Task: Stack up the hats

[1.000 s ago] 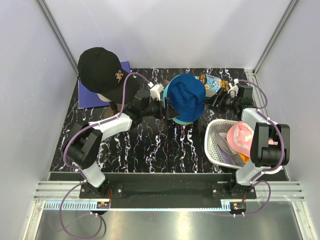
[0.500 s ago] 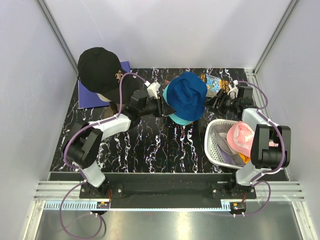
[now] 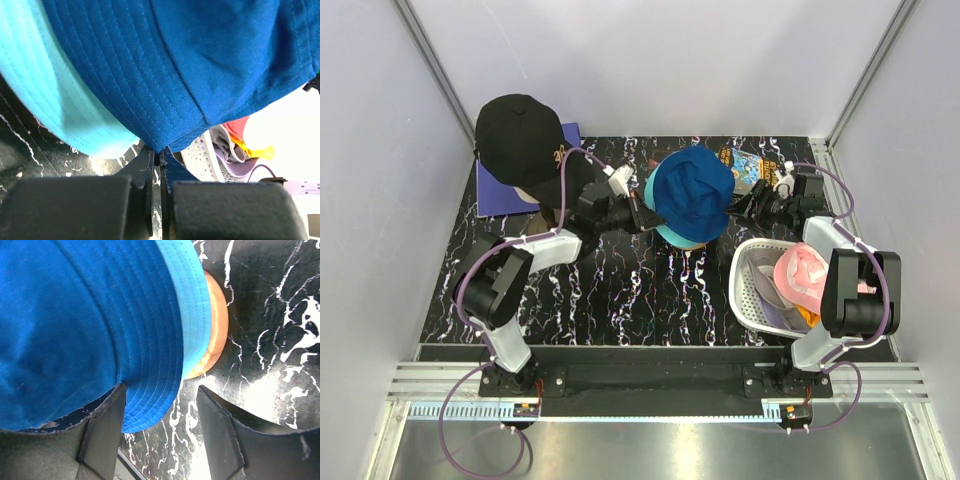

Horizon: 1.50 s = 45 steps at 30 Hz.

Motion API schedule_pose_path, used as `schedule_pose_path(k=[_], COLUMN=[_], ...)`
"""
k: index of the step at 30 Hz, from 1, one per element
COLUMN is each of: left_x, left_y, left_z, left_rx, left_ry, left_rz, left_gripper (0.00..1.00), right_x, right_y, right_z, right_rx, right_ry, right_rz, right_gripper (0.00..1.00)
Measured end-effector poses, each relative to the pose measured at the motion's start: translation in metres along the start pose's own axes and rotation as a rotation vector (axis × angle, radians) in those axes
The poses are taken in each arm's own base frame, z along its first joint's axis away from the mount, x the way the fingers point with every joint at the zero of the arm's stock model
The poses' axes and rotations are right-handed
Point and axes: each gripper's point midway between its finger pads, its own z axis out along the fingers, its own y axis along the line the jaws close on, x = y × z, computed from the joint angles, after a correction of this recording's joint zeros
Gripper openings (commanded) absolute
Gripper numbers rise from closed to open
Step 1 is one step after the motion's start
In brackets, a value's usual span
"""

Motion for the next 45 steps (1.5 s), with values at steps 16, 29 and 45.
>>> schedule_pose_path(k=[16, 29, 45], left_x=[0.019, 0.014, 0.008], left_y=[0.045, 0.065, 0.066], left_z=[0.001, -0.006, -0.019], left_rx=[-0.203, -0.334, -0.39], left_ry=[0.11, 0.099, 0.101], left_rz=[-0.086, -0.046, 0.014], left_gripper=[0.0, 0.0, 0.54], right_x=[-0.032, -0.103, -0.072], right_y=[0.008, 0.124, 0.142], right_z=[-0.029, -0.037, 0.059], right_rx=[0.081, -0.133, -0.082], right_ry=[-0.108, -0.229, -0.106], right_rz=[-0.027, -0.288, -0.37], right_gripper=[0.71, 0.71, 0.7])
